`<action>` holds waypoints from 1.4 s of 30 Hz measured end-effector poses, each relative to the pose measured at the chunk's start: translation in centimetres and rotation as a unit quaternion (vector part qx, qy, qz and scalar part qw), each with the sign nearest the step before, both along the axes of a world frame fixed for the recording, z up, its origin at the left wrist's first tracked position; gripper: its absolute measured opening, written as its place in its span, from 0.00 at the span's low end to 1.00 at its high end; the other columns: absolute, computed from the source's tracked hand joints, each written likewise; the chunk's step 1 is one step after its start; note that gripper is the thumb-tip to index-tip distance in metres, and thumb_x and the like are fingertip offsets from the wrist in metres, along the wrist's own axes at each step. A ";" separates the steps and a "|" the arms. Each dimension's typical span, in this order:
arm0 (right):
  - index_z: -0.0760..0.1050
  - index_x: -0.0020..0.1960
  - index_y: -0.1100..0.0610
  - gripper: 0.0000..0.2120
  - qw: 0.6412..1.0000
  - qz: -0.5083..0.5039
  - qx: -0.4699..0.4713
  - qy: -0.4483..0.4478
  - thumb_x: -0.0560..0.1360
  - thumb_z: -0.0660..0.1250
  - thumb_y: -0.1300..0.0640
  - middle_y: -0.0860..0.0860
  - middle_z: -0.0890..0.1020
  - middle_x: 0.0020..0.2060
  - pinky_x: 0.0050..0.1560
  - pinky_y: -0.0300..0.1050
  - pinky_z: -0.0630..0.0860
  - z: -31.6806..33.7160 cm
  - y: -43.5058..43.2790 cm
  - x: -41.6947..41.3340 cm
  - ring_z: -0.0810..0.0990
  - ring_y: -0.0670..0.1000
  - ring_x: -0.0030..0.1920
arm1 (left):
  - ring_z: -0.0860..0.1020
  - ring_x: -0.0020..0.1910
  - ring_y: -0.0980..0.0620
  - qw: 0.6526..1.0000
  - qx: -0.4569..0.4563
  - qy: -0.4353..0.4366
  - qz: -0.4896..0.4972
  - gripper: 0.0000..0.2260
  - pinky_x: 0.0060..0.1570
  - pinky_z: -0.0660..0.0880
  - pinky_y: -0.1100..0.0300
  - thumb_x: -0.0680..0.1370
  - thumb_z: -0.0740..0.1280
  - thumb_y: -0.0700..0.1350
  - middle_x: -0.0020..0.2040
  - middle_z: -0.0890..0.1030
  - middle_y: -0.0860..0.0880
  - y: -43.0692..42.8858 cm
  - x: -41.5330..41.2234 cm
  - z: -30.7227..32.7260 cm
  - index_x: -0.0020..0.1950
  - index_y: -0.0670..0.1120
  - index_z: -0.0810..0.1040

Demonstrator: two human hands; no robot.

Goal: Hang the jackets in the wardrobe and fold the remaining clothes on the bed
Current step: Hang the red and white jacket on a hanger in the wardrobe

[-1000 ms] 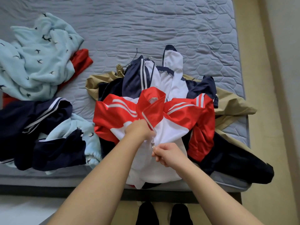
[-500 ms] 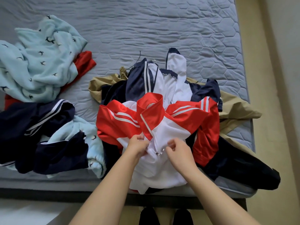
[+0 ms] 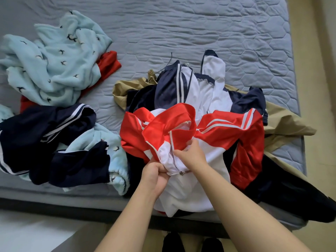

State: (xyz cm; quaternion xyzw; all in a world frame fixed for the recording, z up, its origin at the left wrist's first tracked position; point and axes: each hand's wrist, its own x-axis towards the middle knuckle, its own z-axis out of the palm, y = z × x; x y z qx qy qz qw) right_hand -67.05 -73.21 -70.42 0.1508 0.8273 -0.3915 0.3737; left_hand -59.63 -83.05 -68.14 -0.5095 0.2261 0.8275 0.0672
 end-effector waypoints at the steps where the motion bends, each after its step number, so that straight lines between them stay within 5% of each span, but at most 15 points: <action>1: 0.63 0.65 0.57 0.32 0.998 0.034 0.050 0.023 0.68 0.73 0.50 0.54 0.73 0.59 0.55 0.46 0.72 -0.3 0.0 0.1 0.74 0.57 0.61 | 0.81 0.39 0.41 1.000 0.007 0.008 0.006 0.25 0.36 0.80 0.53 0.63 0.49 0.27 0.41 0.81 0.38 0.1 0.2 0.1 0.56 0.32 0.73; 5: 0.53 0.72 0.53 0.45 0.961 0.164 0.221 -0.013 0.65 0.74 0.43 0.55 0.66 0.65 0.58 0.55 0.70 -1.3 -0.5 0.7 0.68 0.58 0.66 | 0.80 0.33 0.45 1.000 -0.024 0.015 0.012 0.12 0.32 0.78 0.57 0.72 0.55 0.34 0.36 0.81 0.42 0.7 1.1 -0.3 0.48 0.38 0.76; 9: 0.64 0.64 0.59 0.23 0.955 0.163 0.241 0.055 0.73 0.67 0.54 0.58 0.74 0.60 0.53 0.51 0.72 -2.8 -0.6 1.4 0.75 0.61 0.60 | 0.76 0.35 0.45 0.994 -0.102 -0.032 -0.013 0.17 0.36 0.77 0.55 0.77 0.62 0.45 0.49 0.77 0.37 1.9 1.2 -1.2 0.63 0.40 0.73; 11: 0.73 0.57 0.61 0.12 0.984 0.056 0.156 0.058 0.75 0.62 0.60 0.58 0.79 0.51 0.47 0.48 0.70 -3.0 0.9 1.5 0.78 0.61 0.54 | 0.78 0.35 0.45 0.993 -0.112 -0.038 0.003 0.15 0.35 0.78 0.54 0.78 0.62 0.48 0.52 0.78 0.38 2.0 1.4 -1.0 0.61 0.41 0.74; 13: 0.76 0.53 0.64 0.10 0.988 -0.153 0.014 -0.006 0.75 0.59 0.67 0.57 0.78 0.39 0.44 0.46 0.69 -2.2 2.8 1.8 0.77 0.58 0.46 | 0.79 0.38 0.49 0.994 -0.102 -0.024 0.040 0.10 0.37 0.78 0.55 0.78 0.60 0.46 0.45 0.79 0.44 1.7 1.8 -0.2 0.53 0.43 0.77; 15: 0.74 0.45 0.65 0.09 0.916 -0.366 -0.134 -0.090 0.74 0.56 0.72 0.56 0.73 0.33 0.39 0.46 0.71 0.1 4.5 2.4 0.74 0.56 0.38 | 0.76 0.36 0.52 0.993 -0.088 -0.011 0.076 0.10 0.37 0.75 0.59 0.78 0.56 0.41 0.39 0.77 0.46 1.4 2.5 1.2 0.46 0.44 0.76; 17: 0.72 0.42 0.63 0.11 0.832 -0.467 -0.274 -0.118 0.72 0.53 0.74 0.56 0.73 0.34 0.37 0.43 0.72 3.2 6.1 3.3 0.74 0.53 0.35 | 0.77 0.39 0.50 0.992 -0.072 -0.008 0.103 0.12 0.41 0.74 0.57 0.77 0.53 0.39 0.40 0.79 0.45 1.4 3.1 3.2 0.48 0.42 0.77; 21: 0.74 0.57 0.64 0.15 0.736 -0.505 -0.430 -0.133 0.75 0.53 0.68 0.60 0.79 0.52 0.62 0.55 0.72 11.5 9.2 5.0 0.78 0.59 0.53 | 0.79 0.40 0.47 0.990 -0.052 0.013 0.134 0.14 0.42 0.76 0.55 0.76 0.51 0.35 0.42 0.81 0.43 1.5 4.7 10.2 0.47 0.40 0.76; 25: 0.72 0.66 0.62 0.19 0.715 -0.473 -0.495 -0.140 0.77 0.54 0.63 0.59 0.78 0.60 0.65 0.54 0.70 19.3 10.9 6.7 0.76 0.58 0.62 | 0.82 0.37 0.45 0.982 -0.056 0.056 0.170 0.15 0.38 0.78 0.56 0.77 0.49 0.37 0.40 0.83 0.41 2.1 7.7 18.0 0.45 0.39 0.76; 30: 0.79 0.54 0.58 0.14 0.764 -0.331 -0.526 -0.173 0.79 0.56 0.56 0.54 0.84 0.48 0.54 0.47 0.76 28.8 11.4 9.1 0.82 0.52 0.49 | 0.83 0.37 0.49 0.954 -0.114 0.128 0.247 0.18 0.36 0.80 0.58 0.79 0.53 0.45 0.40 0.83 0.44 5.2 12.7 28.1 0.45 0.41 0.81; 33: 0.79 0.53 0.57 0.13 0.770 -0.246 -0.555 -0.196 0.78 0.58 0.53 0.53 0.83 0.47 0.56 0.46 0.75 35.7 11.3 10.5 0.81 0.51 0.47 | 0.83 0.38 0.49 0.922 -0.170 0.173 0.303 0.21 0.40 0.80 0.58 0.79 0.56 0.53 0.40 0.84 0.45 7.6 16.4 34.6 0.40 0.44 0.85; 38: 0.84 0.36 0.56 0.19 0.748 -0.091 -0.620 -0.221 0.78 0.59 0.56 0.52 0.84 0.36 0.40 0.41 0.80 45.9 10.4 15.0 0.84 0.48 0.37 | 0.83 0.36 0.50 0.854 -0.221 0.234 0.409 0.24 0.36 0.81 0.57 0.79 0.57 0.55 0.39 0.84 0.45 10.5 24.7 43.3 0.38 0.41 0.85; 42: 0.84 0.35 0.58 0.19 0.736 0.008 -0.620 -0.272 0.78 0.58 0.57 0.53 0.83 0.34 0.35 0.42 0.80 50.5 9.1 21.7 0.83 0.50 0.34 | 0.81 0.32 0.51 0.794 -0.250 0.240 0.500 0.24 0.33 0.78 0.62 0.79 0.55 0.55 0.34 0.82 0.46 13.6 32.7 46.9 0.39 0.41 0.83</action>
